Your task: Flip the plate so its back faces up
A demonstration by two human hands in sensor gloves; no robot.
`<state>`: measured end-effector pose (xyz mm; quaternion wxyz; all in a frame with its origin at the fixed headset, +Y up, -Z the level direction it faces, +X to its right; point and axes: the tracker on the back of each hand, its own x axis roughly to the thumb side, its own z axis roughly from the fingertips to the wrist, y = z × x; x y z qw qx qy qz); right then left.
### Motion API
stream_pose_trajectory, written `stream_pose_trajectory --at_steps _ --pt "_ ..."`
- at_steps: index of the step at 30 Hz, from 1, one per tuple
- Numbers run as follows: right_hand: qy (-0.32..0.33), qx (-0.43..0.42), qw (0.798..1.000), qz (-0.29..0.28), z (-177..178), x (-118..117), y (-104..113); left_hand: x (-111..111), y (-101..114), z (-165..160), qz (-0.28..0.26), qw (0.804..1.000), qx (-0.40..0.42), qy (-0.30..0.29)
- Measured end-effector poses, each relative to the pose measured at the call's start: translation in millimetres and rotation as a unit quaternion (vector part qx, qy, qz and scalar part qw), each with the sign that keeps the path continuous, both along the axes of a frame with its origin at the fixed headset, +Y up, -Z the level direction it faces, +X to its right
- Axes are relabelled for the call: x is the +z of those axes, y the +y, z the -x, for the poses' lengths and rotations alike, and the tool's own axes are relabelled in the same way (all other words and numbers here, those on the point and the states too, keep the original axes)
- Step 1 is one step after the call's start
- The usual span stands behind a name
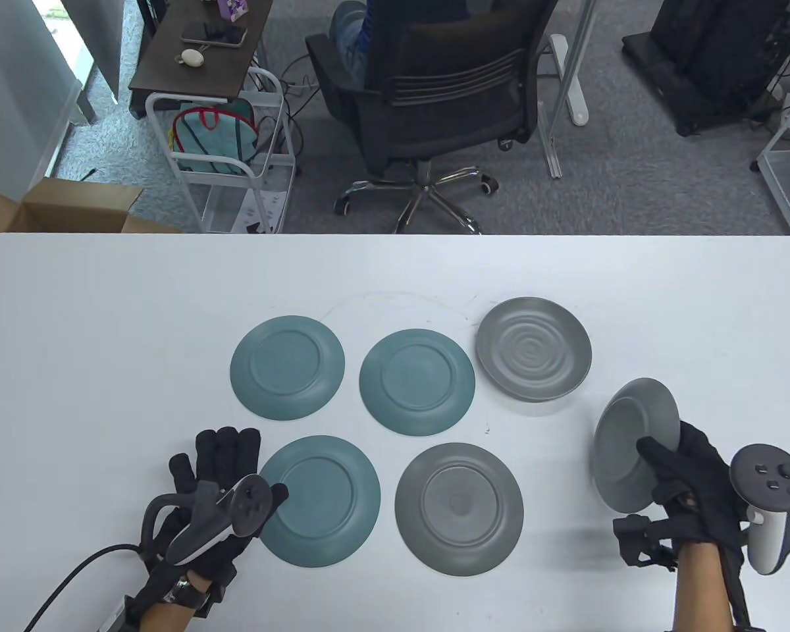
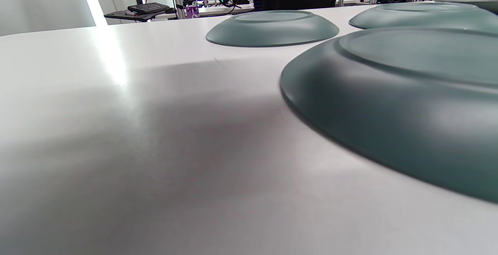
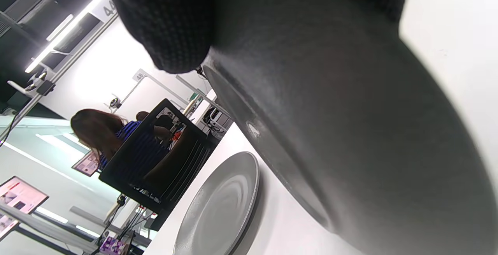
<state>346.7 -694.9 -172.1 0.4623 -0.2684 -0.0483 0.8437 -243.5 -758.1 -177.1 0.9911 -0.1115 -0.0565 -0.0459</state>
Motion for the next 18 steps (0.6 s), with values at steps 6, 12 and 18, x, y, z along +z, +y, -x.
stream_pose_trajectory --at_steps 6,12,18 --pt "-0.023 -0.021 0.999 0.014 -8 4 -9 0 0 0 -0.001 1.000 0.001 0.000" --pt "-0.044 -0.024 0.998 0.036 -15 10 -23 1 1 0 -0.002 1.000 0.000 -0.001" --pt "-0.062 -0.022 0.995 0.072 -22 14 -41 1 1 0 -0.003 1.000 0.000 -0.001"
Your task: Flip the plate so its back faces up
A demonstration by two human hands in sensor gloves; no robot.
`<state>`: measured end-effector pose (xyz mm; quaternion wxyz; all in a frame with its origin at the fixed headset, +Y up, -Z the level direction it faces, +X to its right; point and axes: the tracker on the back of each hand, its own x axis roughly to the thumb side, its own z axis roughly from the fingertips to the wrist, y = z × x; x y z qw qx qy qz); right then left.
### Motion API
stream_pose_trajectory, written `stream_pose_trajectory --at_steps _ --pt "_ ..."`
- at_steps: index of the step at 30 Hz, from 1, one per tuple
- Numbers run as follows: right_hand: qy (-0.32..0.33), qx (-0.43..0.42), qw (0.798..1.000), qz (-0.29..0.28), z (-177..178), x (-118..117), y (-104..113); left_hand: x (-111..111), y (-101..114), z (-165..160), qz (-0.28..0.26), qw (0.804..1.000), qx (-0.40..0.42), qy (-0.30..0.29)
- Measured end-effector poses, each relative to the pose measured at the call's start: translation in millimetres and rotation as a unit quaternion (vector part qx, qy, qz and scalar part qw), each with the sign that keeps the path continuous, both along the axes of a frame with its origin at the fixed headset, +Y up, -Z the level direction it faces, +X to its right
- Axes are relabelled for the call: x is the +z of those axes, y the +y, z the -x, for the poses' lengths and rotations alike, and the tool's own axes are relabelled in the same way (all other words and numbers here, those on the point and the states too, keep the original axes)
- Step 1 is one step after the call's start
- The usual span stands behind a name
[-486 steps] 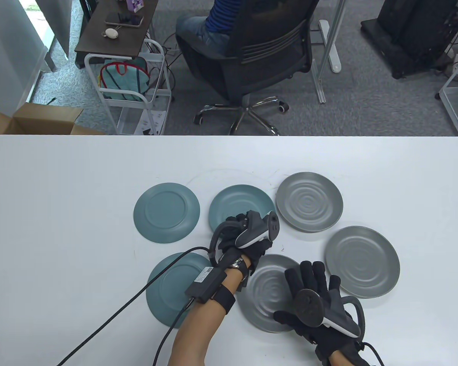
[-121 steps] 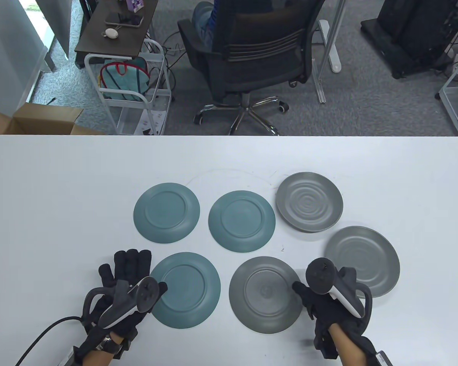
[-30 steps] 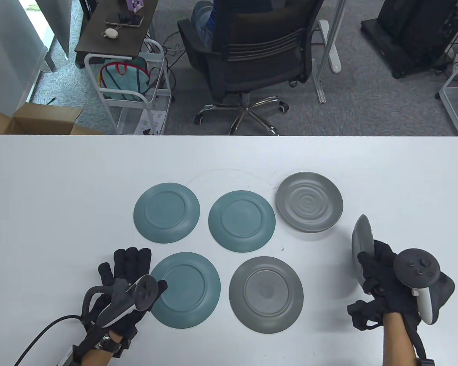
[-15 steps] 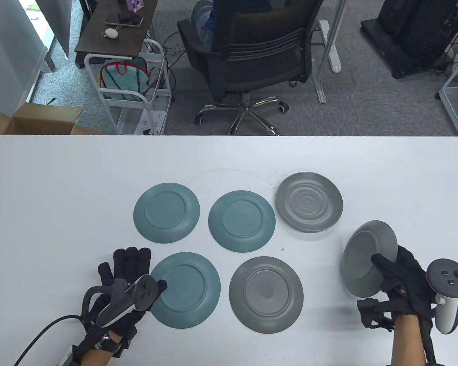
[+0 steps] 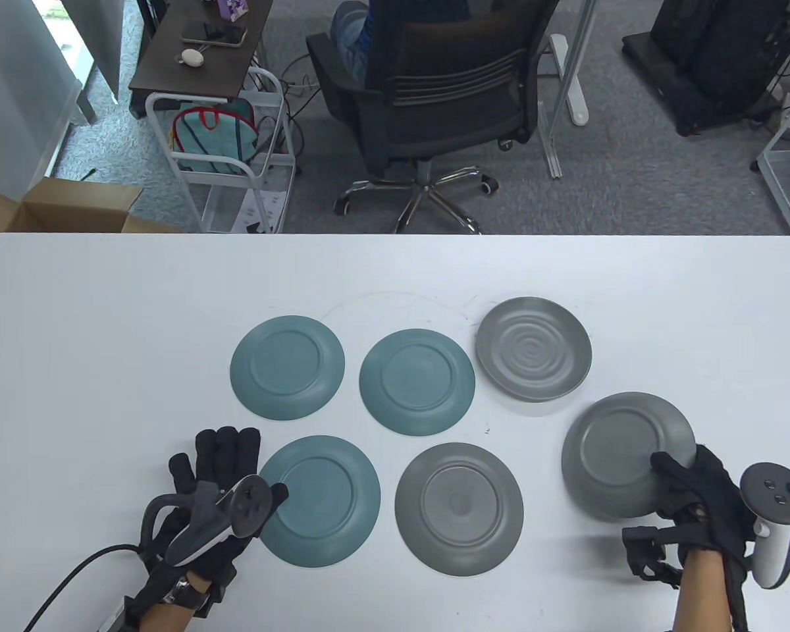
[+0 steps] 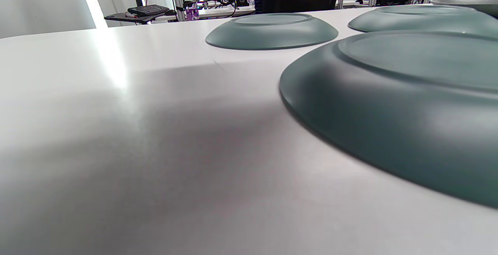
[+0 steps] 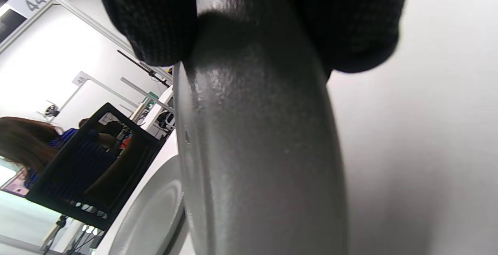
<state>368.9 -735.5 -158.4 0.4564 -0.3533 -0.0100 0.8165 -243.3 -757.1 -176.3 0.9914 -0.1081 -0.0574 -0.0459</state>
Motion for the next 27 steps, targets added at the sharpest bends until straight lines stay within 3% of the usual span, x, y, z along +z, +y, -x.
stream_pose_trajectory --at_steps 10,27 --pt "-0.017 -0.015 0.998 0.057 -8 5 -28 0 0 0 -0.001 1.000 -0.001 0.000" --pt "-0.018 -0.002 0.994 0.110 -9 7 -42 1 0 -1 0.003 1.000 -0.002 0.001"
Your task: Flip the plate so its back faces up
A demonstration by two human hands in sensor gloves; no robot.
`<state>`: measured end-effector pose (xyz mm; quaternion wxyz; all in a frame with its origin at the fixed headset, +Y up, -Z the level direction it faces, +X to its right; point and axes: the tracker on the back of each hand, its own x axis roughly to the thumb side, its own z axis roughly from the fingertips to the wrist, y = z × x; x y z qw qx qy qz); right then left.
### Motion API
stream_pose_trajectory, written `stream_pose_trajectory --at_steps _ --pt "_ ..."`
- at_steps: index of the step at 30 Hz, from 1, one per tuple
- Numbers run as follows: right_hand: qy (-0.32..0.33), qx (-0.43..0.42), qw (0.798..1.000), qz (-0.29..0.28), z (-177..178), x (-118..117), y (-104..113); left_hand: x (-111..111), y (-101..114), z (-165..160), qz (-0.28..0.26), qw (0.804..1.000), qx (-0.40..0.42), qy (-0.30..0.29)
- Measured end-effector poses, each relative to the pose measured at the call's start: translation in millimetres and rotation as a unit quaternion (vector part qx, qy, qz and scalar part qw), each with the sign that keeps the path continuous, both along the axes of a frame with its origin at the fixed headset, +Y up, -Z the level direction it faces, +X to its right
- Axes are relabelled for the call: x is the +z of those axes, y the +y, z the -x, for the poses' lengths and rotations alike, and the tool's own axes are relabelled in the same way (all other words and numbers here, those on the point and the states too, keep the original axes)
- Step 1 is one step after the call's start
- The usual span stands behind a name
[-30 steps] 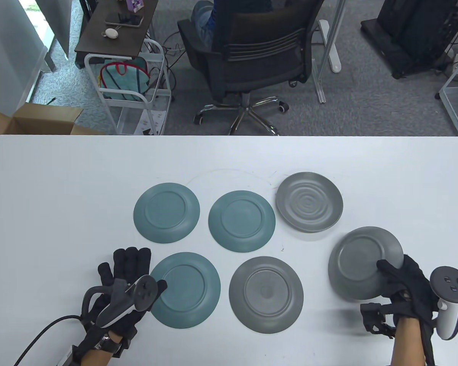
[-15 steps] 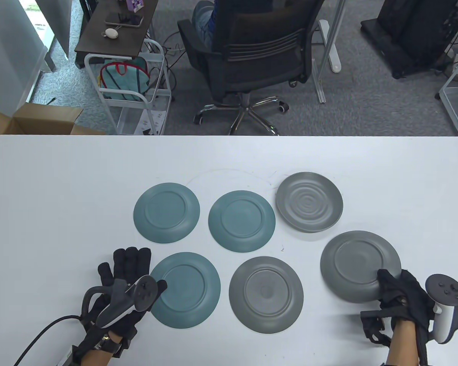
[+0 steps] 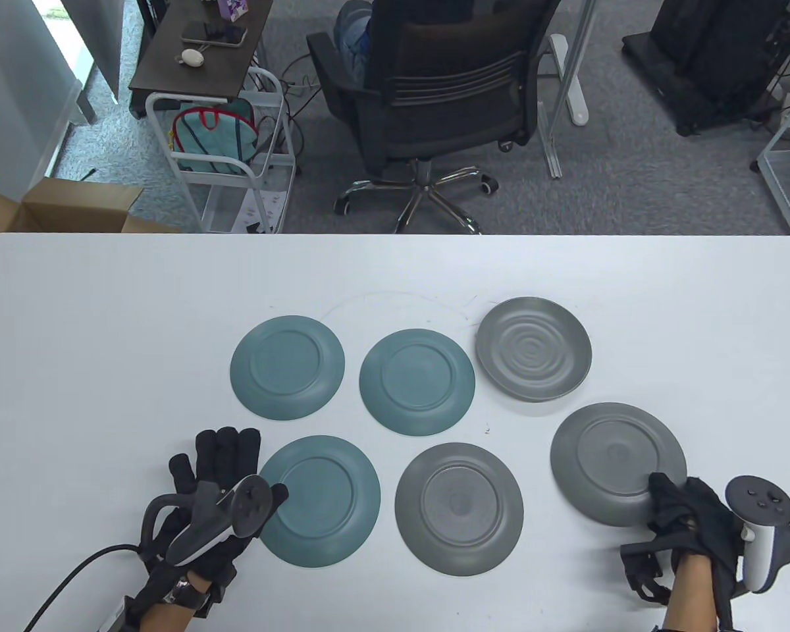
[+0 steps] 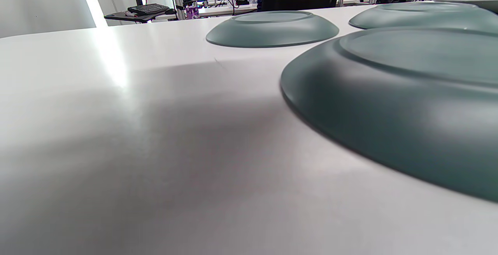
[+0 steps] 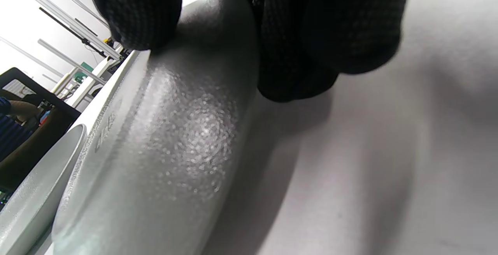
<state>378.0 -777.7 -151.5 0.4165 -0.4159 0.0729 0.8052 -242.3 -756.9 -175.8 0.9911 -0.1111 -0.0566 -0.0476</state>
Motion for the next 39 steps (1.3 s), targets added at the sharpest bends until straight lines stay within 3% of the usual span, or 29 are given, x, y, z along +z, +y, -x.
stream_pose_trajectory --at_steps 18,39 --pt "0.028 0.064 0.996 0.047 7 -6 1 0 0 0 0.001 1.000 0.000 0.000" --pt "0.064 0.157 0.977 0.129 25 -19 9 0 1 0 0.005 1.000 0.001 0.000"
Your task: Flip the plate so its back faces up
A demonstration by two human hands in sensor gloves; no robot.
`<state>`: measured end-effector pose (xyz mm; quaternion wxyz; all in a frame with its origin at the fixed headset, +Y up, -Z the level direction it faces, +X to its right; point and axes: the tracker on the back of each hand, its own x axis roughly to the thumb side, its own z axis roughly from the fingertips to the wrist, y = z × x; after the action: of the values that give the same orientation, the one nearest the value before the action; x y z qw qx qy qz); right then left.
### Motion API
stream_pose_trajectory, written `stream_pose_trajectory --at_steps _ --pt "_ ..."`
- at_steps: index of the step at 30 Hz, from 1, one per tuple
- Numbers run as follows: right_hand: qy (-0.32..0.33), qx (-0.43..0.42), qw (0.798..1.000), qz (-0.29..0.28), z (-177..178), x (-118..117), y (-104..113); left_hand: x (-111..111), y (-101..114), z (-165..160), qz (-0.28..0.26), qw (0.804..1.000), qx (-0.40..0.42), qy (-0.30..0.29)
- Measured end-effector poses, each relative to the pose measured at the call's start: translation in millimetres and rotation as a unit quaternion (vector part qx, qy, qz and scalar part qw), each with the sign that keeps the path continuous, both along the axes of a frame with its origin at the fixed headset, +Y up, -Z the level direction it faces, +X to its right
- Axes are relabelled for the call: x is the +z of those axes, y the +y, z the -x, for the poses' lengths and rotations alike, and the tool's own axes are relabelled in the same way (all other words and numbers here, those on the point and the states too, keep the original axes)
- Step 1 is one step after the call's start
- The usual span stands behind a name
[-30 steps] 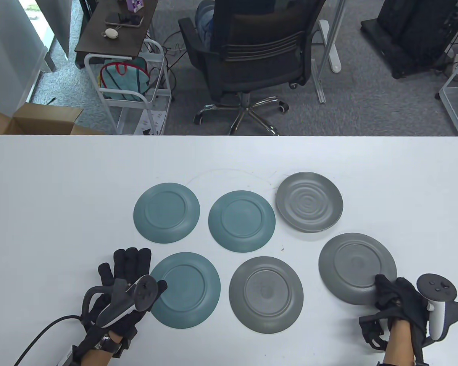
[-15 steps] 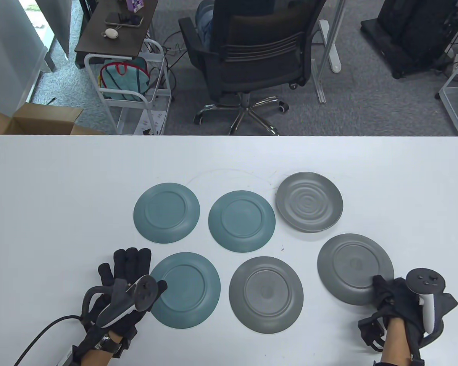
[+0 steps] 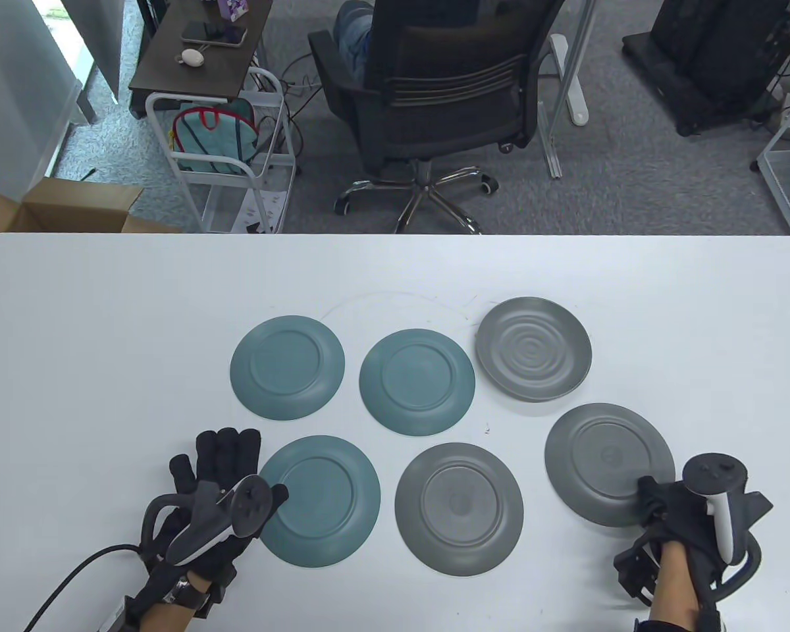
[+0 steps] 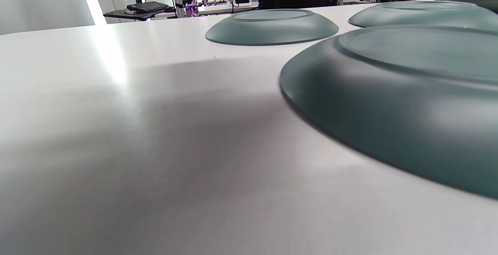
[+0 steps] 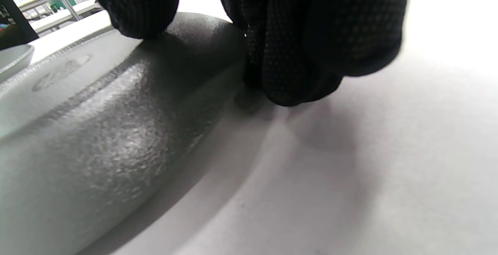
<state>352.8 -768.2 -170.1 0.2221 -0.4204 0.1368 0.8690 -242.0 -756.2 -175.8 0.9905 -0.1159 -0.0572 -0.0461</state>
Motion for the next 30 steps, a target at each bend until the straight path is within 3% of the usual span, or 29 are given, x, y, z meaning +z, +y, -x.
stream_pose_trajectory --at_steps 20,30 --pt "0.034 0.059 0.997 0.044 11 -9 7 -1 -1 -1 0.002 1.000 -0.002 0.000" --pt "0.091 0.109 0.990 -0.013 33 -21 31 0 -1 -1 -0.001 1.000 -0.003 -0.001"
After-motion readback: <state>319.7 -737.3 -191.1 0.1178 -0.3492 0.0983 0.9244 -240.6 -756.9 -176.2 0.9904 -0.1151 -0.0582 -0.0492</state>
